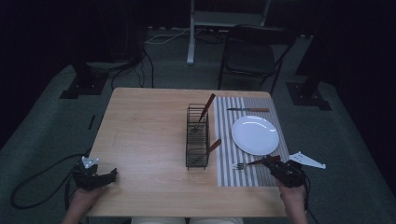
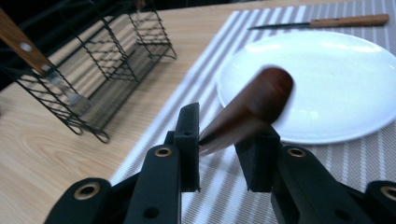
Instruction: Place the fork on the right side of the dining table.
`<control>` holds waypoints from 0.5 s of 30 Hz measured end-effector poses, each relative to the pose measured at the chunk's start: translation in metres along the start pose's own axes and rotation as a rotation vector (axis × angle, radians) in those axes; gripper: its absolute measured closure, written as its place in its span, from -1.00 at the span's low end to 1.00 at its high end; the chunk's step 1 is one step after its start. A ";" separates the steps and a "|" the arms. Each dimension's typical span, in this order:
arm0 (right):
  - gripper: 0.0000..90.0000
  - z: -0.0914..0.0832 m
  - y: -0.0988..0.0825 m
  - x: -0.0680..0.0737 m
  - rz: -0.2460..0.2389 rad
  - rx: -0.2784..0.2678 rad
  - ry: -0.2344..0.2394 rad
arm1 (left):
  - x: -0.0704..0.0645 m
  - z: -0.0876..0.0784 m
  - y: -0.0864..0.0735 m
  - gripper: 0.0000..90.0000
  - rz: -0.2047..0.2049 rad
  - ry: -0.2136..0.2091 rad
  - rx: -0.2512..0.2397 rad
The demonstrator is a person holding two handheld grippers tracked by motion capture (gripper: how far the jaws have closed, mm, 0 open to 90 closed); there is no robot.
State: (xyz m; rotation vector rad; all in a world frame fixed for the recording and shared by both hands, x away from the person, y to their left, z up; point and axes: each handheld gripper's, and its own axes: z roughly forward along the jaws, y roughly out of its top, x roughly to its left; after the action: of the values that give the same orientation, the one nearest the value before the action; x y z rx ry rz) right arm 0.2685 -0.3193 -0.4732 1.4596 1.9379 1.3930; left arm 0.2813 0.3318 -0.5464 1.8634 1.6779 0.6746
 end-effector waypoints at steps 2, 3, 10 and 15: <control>0.53 0.000 -0.003 -0.007 0.002 0.005 0.007 | 0.000 0.000 0.000 -0.98 0.001 0.000 0.000; 0.52 0.001 -0.004 -0.011 0.010 0.012 0.008 | 0.000 0.000 0.000 -0.98 -0.001 0.000 -0.003; 0.44 0.004 -0.010 -0.032 0.038 0.038 0.038 | 0.000 0.000 0.000 -0.98 0.001 0.000 -0.001; 0.29 0.009 -0.015 -0.047 0.050 0.045 0.059 | 0.000 0.000 0.000 -0.98 0.001 0.000 -0.001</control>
State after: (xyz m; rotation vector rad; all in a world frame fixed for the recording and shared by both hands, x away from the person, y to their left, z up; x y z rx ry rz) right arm 0.2866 -0.3558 -0.5026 1.5137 1.9938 1.4375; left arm 0.2814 0.3319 -0.5465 1.8636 1.6766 0.6759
